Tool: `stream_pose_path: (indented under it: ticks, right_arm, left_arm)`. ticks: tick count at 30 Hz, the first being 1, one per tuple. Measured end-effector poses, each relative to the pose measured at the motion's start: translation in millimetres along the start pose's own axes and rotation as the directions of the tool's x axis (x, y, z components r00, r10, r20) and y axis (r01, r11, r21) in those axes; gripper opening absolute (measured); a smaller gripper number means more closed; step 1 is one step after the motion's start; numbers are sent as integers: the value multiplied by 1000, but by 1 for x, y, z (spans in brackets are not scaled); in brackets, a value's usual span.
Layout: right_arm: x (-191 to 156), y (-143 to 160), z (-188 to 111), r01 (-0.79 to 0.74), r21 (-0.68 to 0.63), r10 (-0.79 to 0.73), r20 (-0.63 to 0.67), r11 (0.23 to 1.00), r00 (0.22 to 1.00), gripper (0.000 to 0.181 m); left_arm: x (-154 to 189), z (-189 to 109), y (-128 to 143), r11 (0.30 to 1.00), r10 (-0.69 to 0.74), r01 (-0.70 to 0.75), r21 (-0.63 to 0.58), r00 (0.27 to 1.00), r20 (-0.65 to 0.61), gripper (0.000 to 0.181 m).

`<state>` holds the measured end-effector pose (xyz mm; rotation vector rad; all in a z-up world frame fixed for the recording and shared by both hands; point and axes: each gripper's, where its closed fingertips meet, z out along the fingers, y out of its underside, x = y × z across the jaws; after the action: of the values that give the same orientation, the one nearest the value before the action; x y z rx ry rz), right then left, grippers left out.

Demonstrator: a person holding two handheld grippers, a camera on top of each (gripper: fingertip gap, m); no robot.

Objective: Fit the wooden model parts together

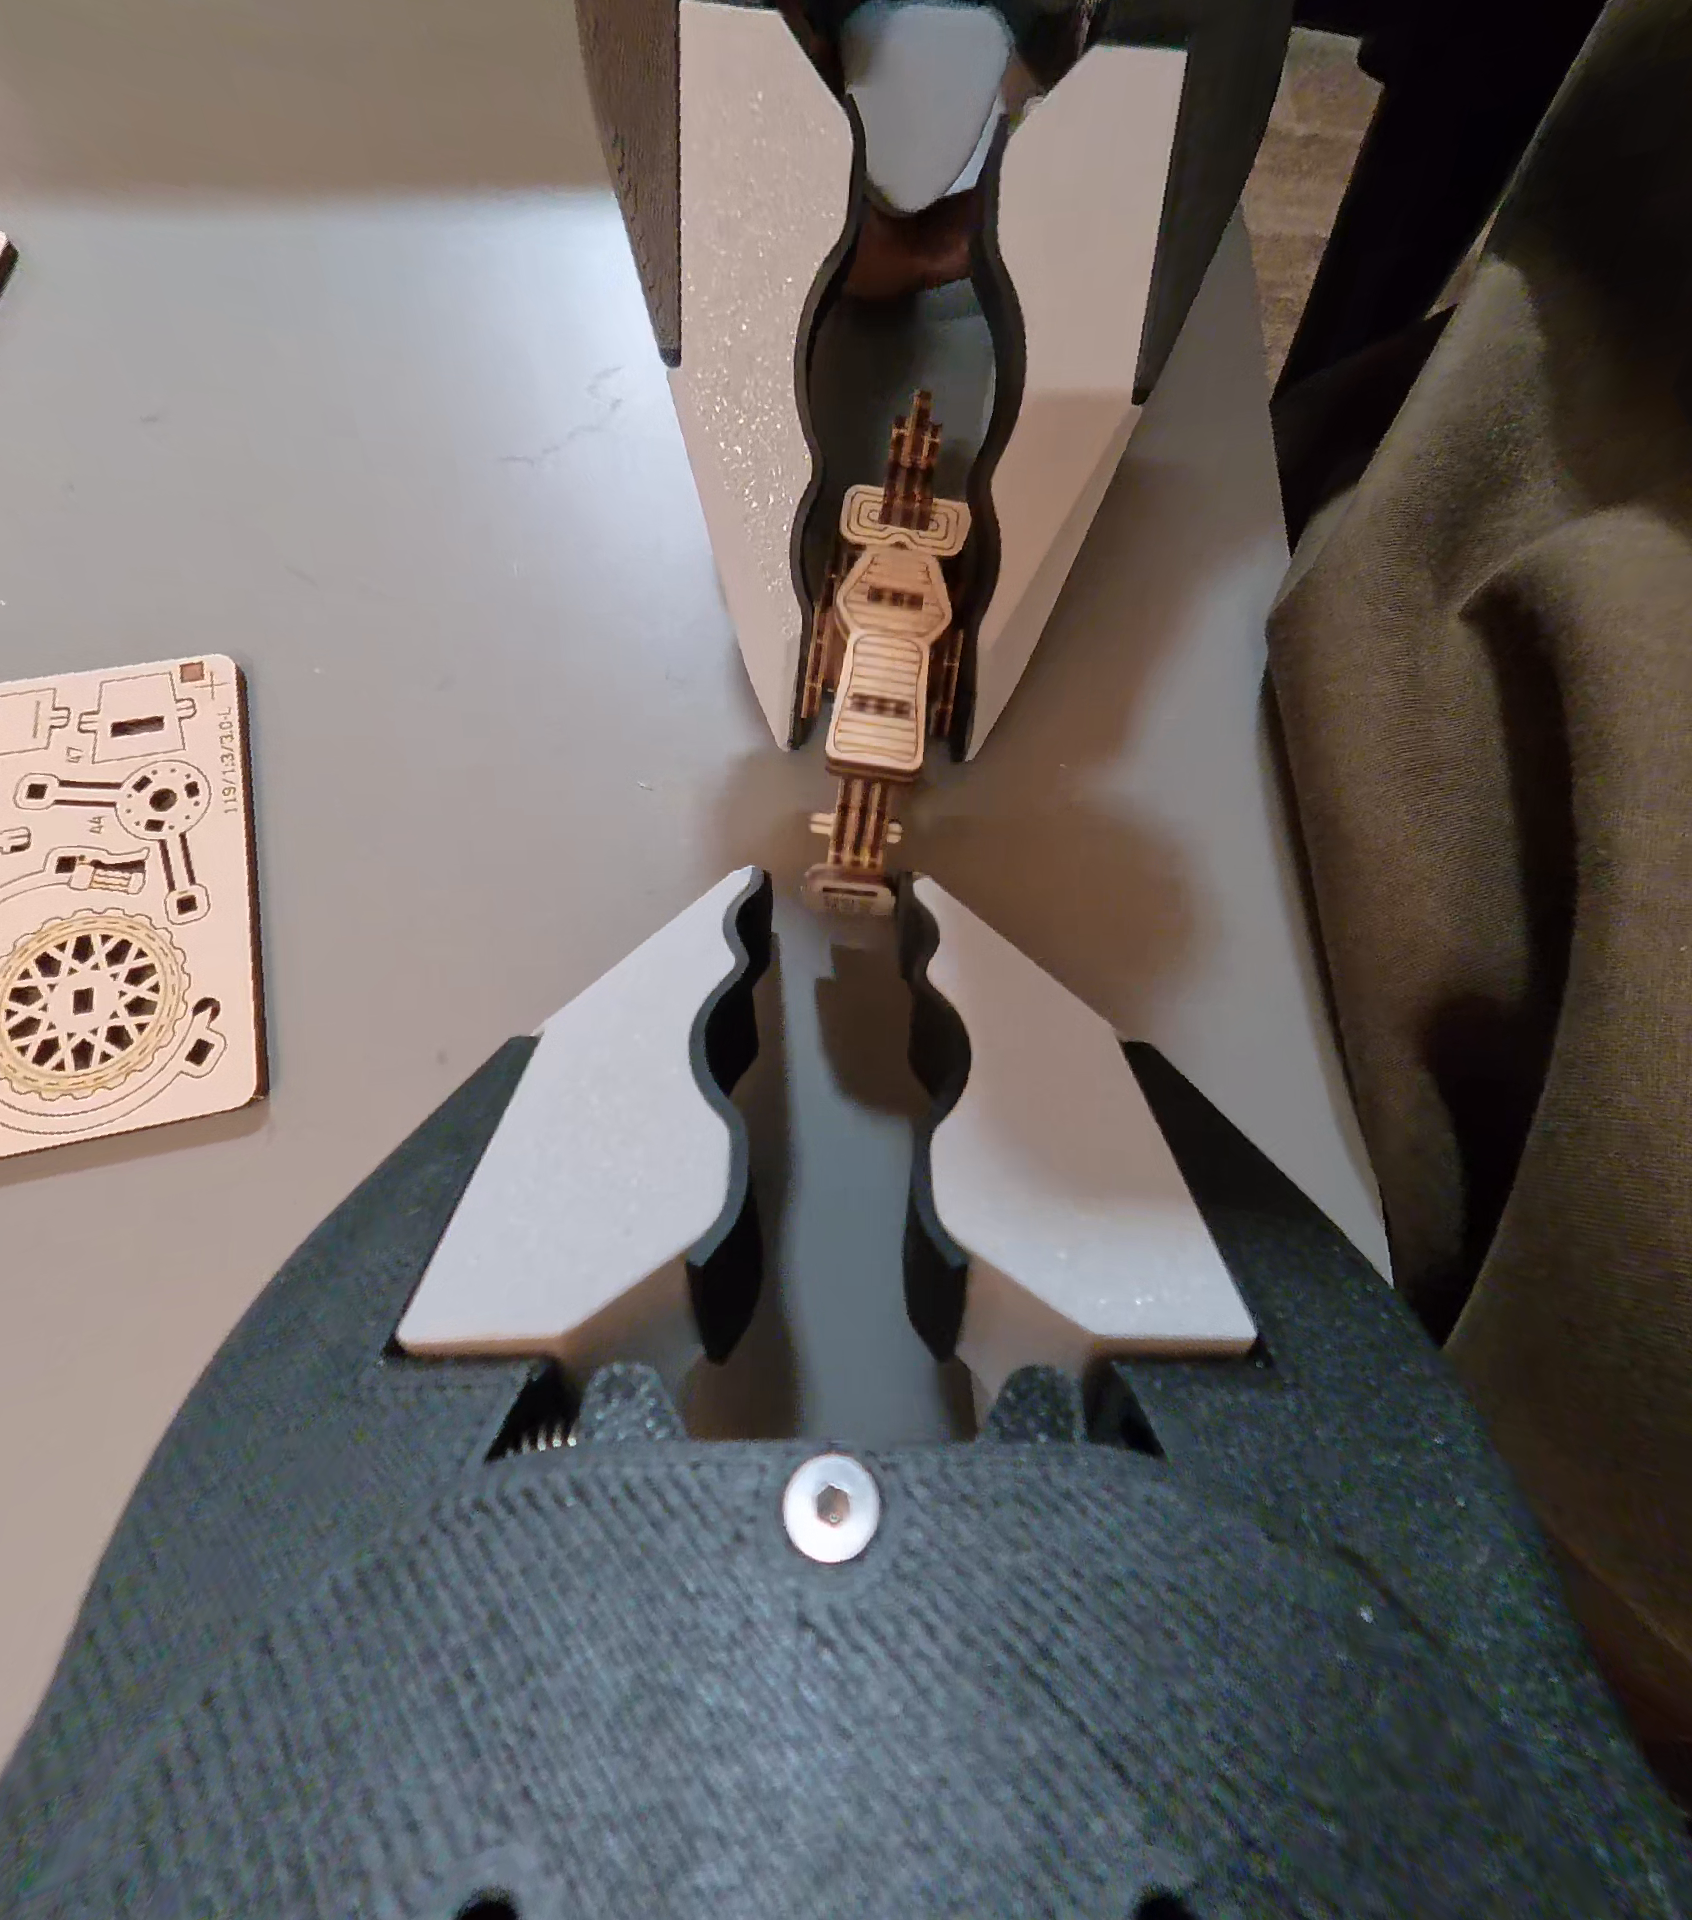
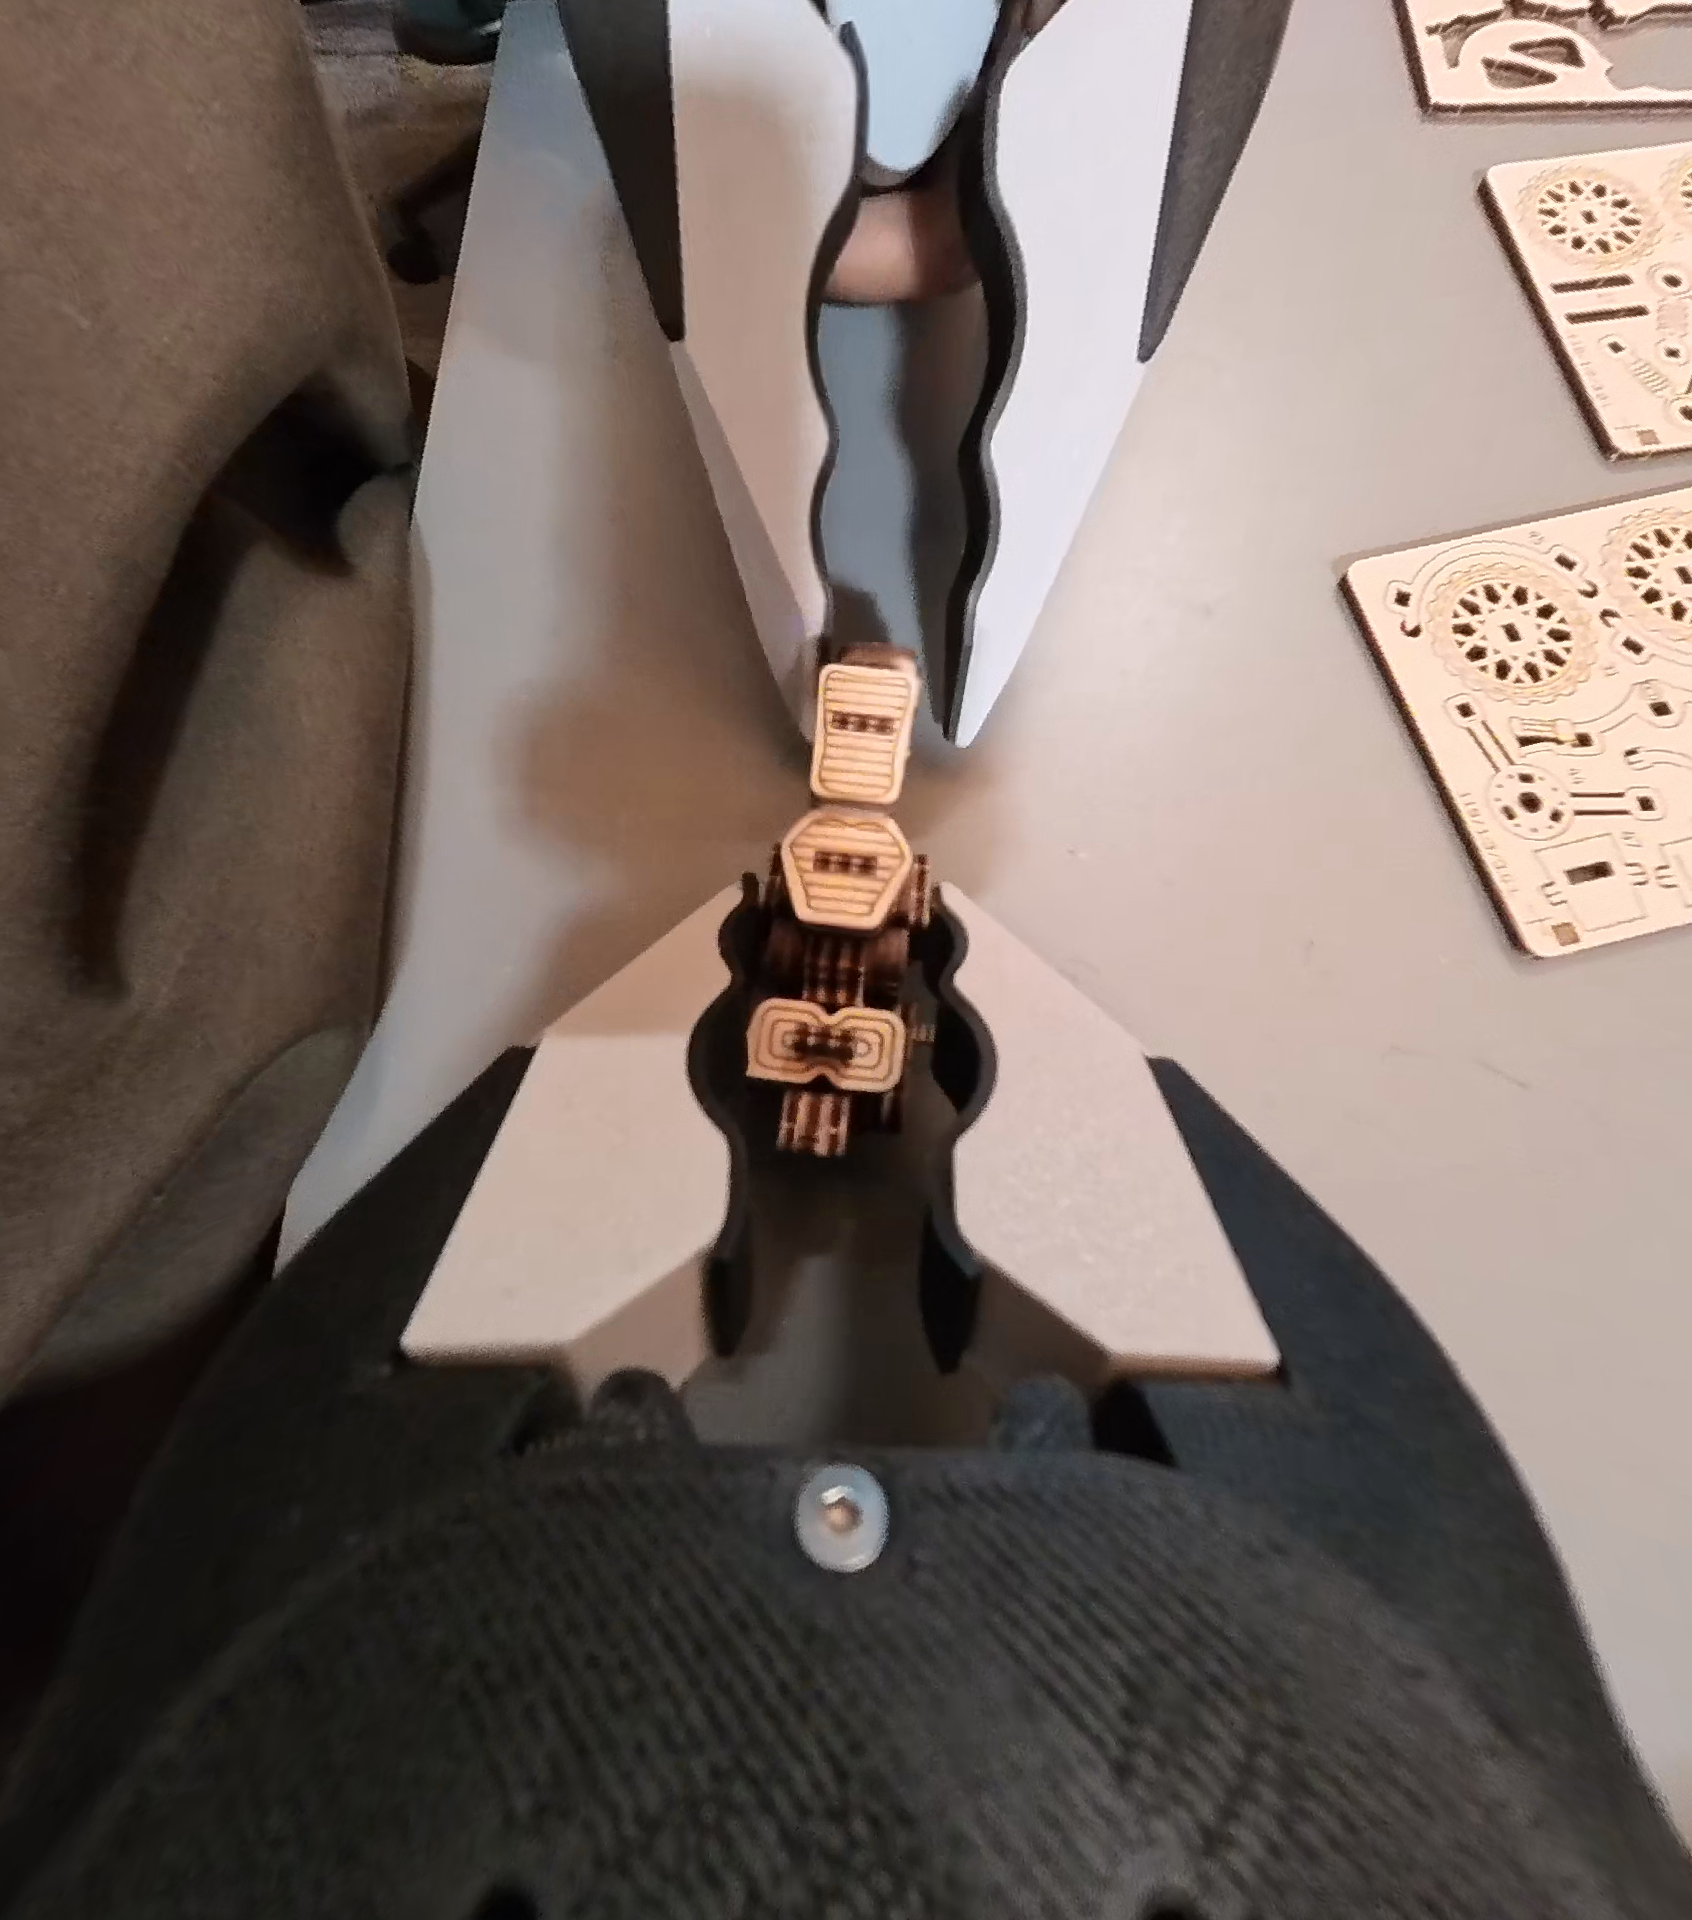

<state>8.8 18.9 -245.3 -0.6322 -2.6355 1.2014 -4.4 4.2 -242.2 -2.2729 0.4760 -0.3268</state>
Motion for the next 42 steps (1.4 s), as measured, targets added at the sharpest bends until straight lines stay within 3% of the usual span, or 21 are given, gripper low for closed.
stream_pose_path:
  ticks: [17, 28, 36, 42]
  right_arm:
    - [2, 2, -3, -26, 2, 26, -4, 1000, 1000, 59]
    - [3, 1, -7, 9, -4, -10, -45, 1000, 999, 60]
    - [-1, -24, -27, -129, 195, 118, 69, 972, 991, 68]
    - [9, -43, -48, -212, 352, 186, 108, 912, 977, 68]
  left_arm:
    - [7, 3, 4, 999, 19, -20, -31, 999, -33, 19]
    - [11, 3, 5, 998, 49, -50, -32, 998, -48, 15]
    - [18, 1, 7, 999, 9, -13, -33, 995, -103, 20]
    - [25, -8, 7, 992, -122, 121, -17, 966, -228, 24]
